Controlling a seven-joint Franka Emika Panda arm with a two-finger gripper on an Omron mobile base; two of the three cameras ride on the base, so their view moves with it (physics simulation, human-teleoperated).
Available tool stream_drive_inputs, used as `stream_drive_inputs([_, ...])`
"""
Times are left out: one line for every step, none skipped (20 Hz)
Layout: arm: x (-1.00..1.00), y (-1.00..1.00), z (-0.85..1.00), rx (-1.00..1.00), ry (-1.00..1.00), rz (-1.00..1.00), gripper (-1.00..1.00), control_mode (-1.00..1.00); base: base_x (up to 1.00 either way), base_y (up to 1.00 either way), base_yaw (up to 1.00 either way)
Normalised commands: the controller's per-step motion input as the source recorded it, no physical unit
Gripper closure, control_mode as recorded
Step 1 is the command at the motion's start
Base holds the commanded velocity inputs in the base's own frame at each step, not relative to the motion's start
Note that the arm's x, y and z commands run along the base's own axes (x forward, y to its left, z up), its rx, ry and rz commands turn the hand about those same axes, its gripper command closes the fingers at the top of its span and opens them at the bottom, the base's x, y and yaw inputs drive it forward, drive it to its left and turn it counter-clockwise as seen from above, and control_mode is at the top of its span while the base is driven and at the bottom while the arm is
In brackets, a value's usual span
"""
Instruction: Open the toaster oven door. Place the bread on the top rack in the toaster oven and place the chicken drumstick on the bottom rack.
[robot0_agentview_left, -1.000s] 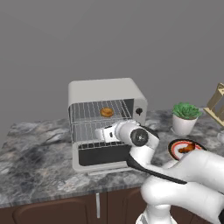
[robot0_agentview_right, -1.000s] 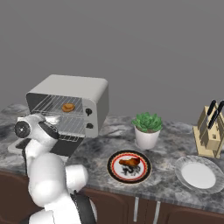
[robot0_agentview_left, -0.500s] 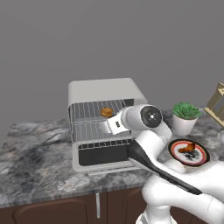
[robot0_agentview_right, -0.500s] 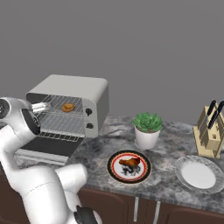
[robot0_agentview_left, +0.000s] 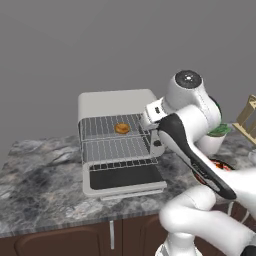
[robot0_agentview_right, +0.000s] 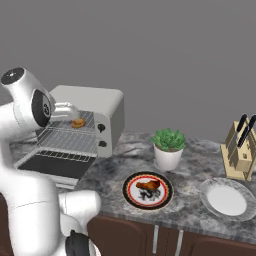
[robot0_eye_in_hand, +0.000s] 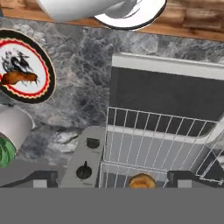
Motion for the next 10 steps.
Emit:
stream_drive_inputs([-0.09, -1.0, -0.17, 0.0, 0.29, -0.34, -1.0, -1.0, 0.0, 0.0, 0.0])
stream_drive_inputs([-0.08, -1.0, -0.21, 0.0, 0.29, -0.34, -1.0, -1.0, 0.0, 0.0, 0.0])
stream_drive_inputs([-0.13, -1.0, -0.16, 0.0, 0.27, -0.34, -1.0, -1.0, 0.0, 0.0, 0.0])
stream_drive_inputs([-0.09, -1.0, -0.21, 0.0, 0.27, -0.33, -1.0, -1.0, 0.0, 0.0, 0.0])
stream_drive_inputs([-0.09, -1.0, -0.29, 0.0, 0.25, -0.33, -1.0, -1.0, 0.0, 0.0, 0.0])
stream_drive_inputs([-0.01, -1.0, -0.46, 0.01, 0.11, -0.3, -1.0, -1.0, 0.0, 0.0, 0.0])
stream_drive_inputs([-0.06, -1.0, -0.56, 0.06, 0.0, -0.23, -1.0, -1.0, 0.0, 0.0, 0.0])
stream_drive_inputs([0.0, -1.0, -0.77, 0.13, -0.11, -0.21, -1.0, -1.0, 0.0, 0.0, 0.0])
stream_drive_inputs([0.0, -1.0, -0.91, 0.17, -0.16, -0.2, -1.0, -1.0, 0.0, 0.0, 0.0])
stream_drive_inputs([0.0, -1.0, -0.87, 0.21, -0.25, -0.18, -1.0, -1.0, 0.0, 0.0, 0.0])
